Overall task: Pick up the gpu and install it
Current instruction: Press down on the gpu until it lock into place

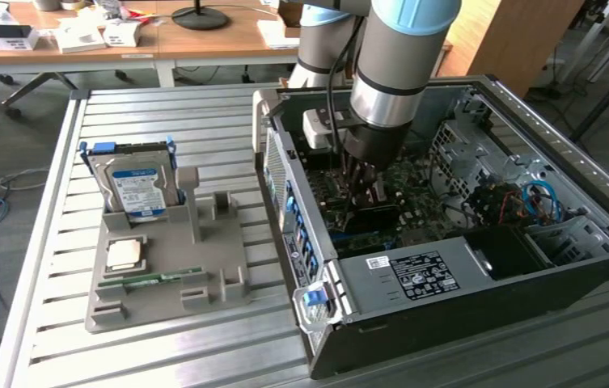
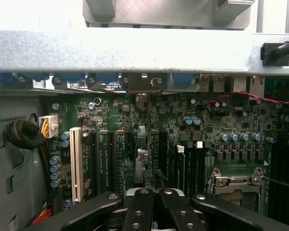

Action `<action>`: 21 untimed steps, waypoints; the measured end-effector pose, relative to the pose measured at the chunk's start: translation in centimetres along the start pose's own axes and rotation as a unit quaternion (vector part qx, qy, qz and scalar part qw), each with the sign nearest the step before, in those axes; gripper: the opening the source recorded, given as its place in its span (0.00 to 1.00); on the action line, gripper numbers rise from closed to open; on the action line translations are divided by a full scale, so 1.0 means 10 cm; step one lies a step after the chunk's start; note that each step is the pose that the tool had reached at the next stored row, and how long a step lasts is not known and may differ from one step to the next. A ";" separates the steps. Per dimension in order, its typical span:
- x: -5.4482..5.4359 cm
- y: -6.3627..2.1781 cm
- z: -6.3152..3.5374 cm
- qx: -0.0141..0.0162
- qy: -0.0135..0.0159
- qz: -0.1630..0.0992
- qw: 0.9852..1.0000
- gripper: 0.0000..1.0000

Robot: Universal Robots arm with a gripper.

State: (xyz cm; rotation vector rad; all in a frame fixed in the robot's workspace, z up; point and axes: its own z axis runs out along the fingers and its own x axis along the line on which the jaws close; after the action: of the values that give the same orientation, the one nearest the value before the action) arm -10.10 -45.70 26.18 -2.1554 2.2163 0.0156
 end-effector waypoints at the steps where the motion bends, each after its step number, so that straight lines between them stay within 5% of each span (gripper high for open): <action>1: 0.00 0.000 0.000 0.000 0.000 0.000 1.000 0.11; 21: 0.00 0.003 0.007 0.000 0.000 0.000 1.000 0.11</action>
State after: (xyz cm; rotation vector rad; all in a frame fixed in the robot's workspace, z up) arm -10.13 -45.70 26.11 -2.1555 2.2163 0.0156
